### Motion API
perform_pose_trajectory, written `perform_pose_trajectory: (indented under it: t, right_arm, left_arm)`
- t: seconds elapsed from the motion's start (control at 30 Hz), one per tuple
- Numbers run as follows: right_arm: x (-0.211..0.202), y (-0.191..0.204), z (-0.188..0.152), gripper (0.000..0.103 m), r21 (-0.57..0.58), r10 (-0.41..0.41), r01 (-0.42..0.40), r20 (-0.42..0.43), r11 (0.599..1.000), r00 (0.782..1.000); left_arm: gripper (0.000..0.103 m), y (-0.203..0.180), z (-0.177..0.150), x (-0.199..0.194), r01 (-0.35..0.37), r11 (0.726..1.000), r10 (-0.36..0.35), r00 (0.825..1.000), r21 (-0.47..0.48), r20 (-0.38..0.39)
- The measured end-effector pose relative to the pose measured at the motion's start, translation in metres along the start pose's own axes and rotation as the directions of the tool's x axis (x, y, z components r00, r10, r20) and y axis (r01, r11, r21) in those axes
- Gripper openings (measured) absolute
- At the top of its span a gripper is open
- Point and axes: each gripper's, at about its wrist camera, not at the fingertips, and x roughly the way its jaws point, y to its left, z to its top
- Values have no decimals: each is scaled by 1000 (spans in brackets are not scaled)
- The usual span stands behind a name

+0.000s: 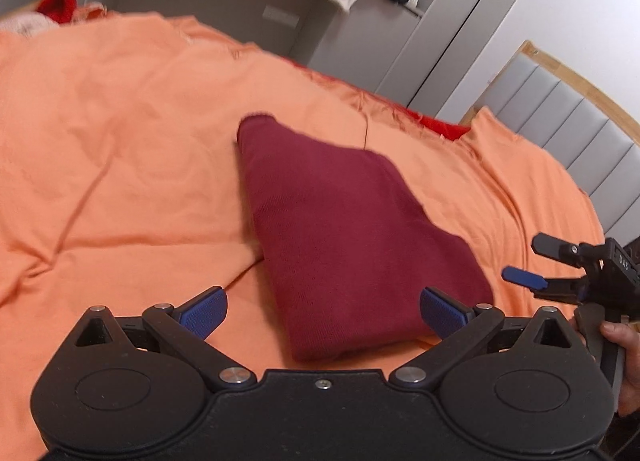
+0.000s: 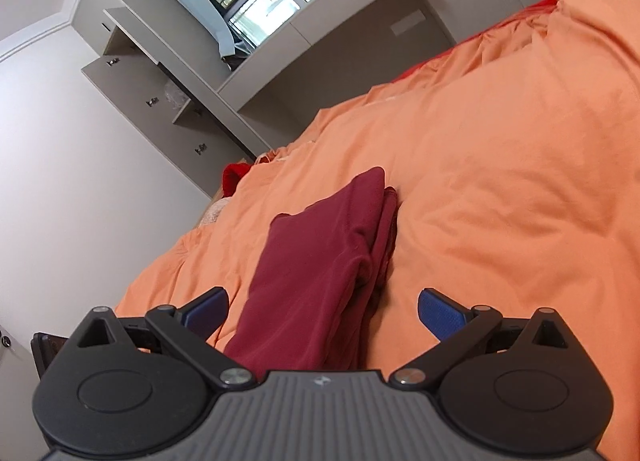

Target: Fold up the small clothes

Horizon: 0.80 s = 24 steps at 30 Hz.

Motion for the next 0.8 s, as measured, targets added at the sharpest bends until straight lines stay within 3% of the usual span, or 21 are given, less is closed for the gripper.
perform_pose_trajectory:
  t: [0.17, 0.33, 0.43, 0.6, 0.8]
  right_arm:
    - [43, -12, 12, 103, -21, 13, -15, -91, 1000, 996]
    - [78, -21, 17, 103, -18, 64, -68, -170, 998, 983]
    - [95, -28, 22, 103, 18, 83, -81, -163, 997, 983]
    - [123, -47, 39, 103, 131, 142, -122, -150, 984, 979]
    - [151, -54, 61, 103, 161, 200, -169, -195, 972, 960]
  left_arm:
    - [102, 10, 4, 37, 7, 1000, -7, 999, 9, -45]
    - [100, 27, 5, 65, 135, 990, -139, 987, -47, -78]
    - [100, 34, 5, 80, 154, 985, -161, 982, -76, -98]
    - [102, 30, 6, 95, 136, 990, -138, 984, -18, -111]
    - [101, 28, 13, 108, 194, 981, -195, 975, -24, -110]
